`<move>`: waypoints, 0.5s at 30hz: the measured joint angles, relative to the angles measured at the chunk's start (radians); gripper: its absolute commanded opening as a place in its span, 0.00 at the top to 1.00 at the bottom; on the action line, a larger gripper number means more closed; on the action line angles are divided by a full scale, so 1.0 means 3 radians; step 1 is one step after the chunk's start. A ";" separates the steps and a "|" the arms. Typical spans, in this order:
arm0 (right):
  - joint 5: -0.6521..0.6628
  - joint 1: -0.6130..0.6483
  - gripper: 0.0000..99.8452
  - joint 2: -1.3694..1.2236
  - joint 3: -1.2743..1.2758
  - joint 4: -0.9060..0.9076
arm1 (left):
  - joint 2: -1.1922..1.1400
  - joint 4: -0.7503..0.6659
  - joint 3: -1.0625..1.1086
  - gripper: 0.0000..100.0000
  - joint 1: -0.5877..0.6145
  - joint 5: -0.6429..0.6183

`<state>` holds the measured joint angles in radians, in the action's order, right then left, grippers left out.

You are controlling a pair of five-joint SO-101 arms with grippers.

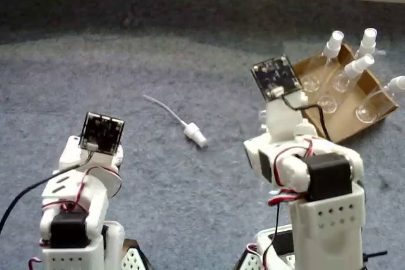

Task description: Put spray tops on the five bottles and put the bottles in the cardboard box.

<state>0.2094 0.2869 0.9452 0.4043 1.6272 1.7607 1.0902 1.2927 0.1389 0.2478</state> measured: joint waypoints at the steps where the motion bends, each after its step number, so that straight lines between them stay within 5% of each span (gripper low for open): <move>1: 0.0000 0.0000 0.85 0.0159 0.0174 -0.0056 | 0.0097 0.0041 0.0000 0.99 0.0000 0.0000; 15: -0.0215 0.0000 0.85 0.1974 0.1591 -0.0650 | -0.0378 0.0066 -0.0082 0.99 -0.0384 0.0675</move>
<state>0.1450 0.2869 1.5374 0.8815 1.4323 1.6471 1.1101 1.2681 0.0238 0.4503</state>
